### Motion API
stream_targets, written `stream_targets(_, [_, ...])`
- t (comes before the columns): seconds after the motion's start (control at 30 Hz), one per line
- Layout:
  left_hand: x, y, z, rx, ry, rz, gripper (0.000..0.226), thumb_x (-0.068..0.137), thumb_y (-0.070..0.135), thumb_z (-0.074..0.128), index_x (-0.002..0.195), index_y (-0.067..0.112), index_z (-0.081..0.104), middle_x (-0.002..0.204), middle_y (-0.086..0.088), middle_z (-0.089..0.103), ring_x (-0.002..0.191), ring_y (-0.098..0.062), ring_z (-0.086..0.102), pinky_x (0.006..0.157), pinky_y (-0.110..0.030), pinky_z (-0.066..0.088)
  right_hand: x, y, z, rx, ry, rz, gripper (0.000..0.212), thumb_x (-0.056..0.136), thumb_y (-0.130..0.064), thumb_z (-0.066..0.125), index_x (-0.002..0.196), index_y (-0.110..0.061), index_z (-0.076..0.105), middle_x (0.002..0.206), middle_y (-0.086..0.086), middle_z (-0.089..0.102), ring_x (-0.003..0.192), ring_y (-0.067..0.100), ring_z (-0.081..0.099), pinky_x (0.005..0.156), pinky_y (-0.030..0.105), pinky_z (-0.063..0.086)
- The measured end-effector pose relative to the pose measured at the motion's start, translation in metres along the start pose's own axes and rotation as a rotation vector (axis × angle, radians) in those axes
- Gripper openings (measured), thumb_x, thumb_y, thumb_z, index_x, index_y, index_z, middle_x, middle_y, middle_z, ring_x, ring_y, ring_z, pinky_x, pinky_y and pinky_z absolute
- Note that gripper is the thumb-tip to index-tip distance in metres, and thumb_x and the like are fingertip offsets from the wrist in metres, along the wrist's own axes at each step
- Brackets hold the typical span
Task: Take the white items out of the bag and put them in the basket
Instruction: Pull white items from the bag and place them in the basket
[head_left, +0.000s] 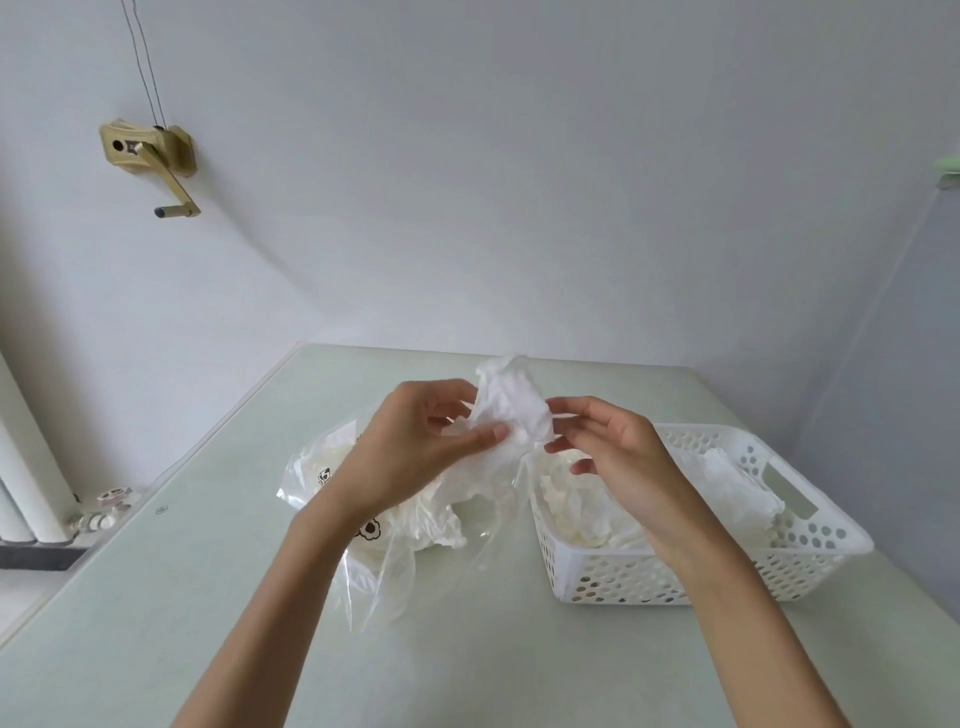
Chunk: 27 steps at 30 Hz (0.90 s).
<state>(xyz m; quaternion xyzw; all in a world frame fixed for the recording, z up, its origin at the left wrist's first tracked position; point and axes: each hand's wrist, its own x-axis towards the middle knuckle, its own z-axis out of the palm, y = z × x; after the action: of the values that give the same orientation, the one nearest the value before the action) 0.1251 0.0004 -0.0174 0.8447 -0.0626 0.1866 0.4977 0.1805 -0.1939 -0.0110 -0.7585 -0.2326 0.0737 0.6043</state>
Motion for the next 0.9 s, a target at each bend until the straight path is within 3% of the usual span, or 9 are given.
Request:
stream_targets(0.03, [0.0,0.003,0.002,0.049,0.051,0.015,0.015,0.078,0.041,0.077,0.079,0.028,0.069,0.072,0.004,0.068,0.065,-0.01,0.06,0.069,-0.033,0.05,-0.001,-0.001,0.0,0.055,-0.022,0.039,0.02,0.094,-0.026,0.057,0.111,-0.021,0.066,0.1,-0.003,0.072,0.094,0.01,0.067,0.079,0.022,0.049])
stream_targets(0.17, [-0.004,0.016,0.012,0.169,0.133,0.063,0.012,0.074,0.037,0.079,0.072,0.033,0.068,0.067,0.016,0.066,0.06,-0.008,0.059,0.062,-0.034,0.049,-0.002,-0.003,0.009,0.023,-0.06,0.048,0.081,0.059,-0.077,0.067,0.122,-0.025,0.058,0.114,-0.011,0.064,0.104,0.002,0.062,0.091,0.027,0.05])
stream_targets(0.3, [-0.004,0.019,0.015,0.14,0.111,0.042,0.017,0.069,0.036,0.083,0.07,0.025,0.07,0.064,0.01,0.068,0.05,-0.01,0.054,0.051,-0.021,0.04,-0.005,-0.008,0.012,-0.022,0.143,-0.104,0.033,0.07,-0.039,0.079,0.095,-0.021,0.068,0.091,-0.01,0.072,0.085,-0.001,0.066,0.068,0.011,0.048])
stream_targets(0.37, [-0.004,0.019,0.012,0.062,0.047,0.012,0.025,0.067,0.042,0.084,0.074,0.021,0.072,0.069,0.004,0.071,0.056,-0.024,0.059,0.053,-0.031,0.043,-0.004,-0.009,0.004,0.112,0.2,-0.12,0.009,0.082,-0.019,0.073,0.089,-0.014,0.072,0.084,-0.001,0.075,0.08,0.008,0.07,0.068,0.016,0.053])
stream_targets(0.43, [-0.006,0.021,0.009,-0.036,-0.011,0.009,0.031,0.068,0.046,0.082,0.079,0.018,0.073,0.073,-0.003,0.072,0.064,-0.034,0.064,0.055,-0.038,0.047,-0.005,-0.01,-0.004,0.244,0.144,-0.066,0.011,0.087,-0.016,0.066,0.092,-0.009,0.073,0.085,0.004,0.075,0.083,0.013,0.071,0.069,0.021,0.056])
stream_targets(0.53, [-0.005,0.022,0.009,-0.132,-0.003,-0.004,0.028,0.081,0.04,0.069,0.075,0.014,0.072,0.06,0.005,0.065,0.049,-0.013,0.051,0.048,-0.02,0.037,-0.005,-0.011,-0.02,0.355,0.002,0.005,0.017,0.091,-0.013,0.058,0.1,-0.008,0.071,0.089,0.004,0.073,0.086,0.014,0.068,0.071,0.023,0.055])
stream_targets(0.6, [-0.003,0.02,0.009,-0.137,0.041,-0.001,0.033,0.092,0.037,0.059,0.075,0.009,0.068,0.058,0.004,0.054,0.053,-0.011,0.04,0.049,-0.023,0.029,-0.004,-0.01,-0.029,0.36,-0.104,0.03,0.023,0.092,-0.012,0.054,0.109,-0.009,0.07,0.095,0.004,0.071,0.089,0.013,0.067,0.078,0.025,0.055])
stream_targets(0.8, [0.001,0.02,0.015,-0.089,0.126,0.04,0.044,0.1,0.037,0.045,0.075,0.001,0.054,0.063,-0.009,0.036,0.059,-0.016,0.03,0.054,-0.03,0.023,-0.012,-0.01,-0.047,0.049,-0.283,0.069,0.039,0.088,0.0,0.06,0.122,-0.018,0.06,0.102,0.001,0.074,0.095,0.014,0.069,0.08,0.019,0.053])
stream_targets(0.9, [0.002,0.021,0.023,-0.068,0.124,0.051,0.04,0.1,0.042,0.045,0.078,0.013,0.062,0.061,-0.019,0.045,0.056,-0.016,0.035,0.055,-0.03,0.026,-0.015,-0.011,-0.048,-0.09,-0.212,0.003,0.061,0.076,-0.015,0.076,0.129,-0.034,0.053,0.112,-0.009,0.069,0.103,0.005,0.064,0.089,0.019,0.05])
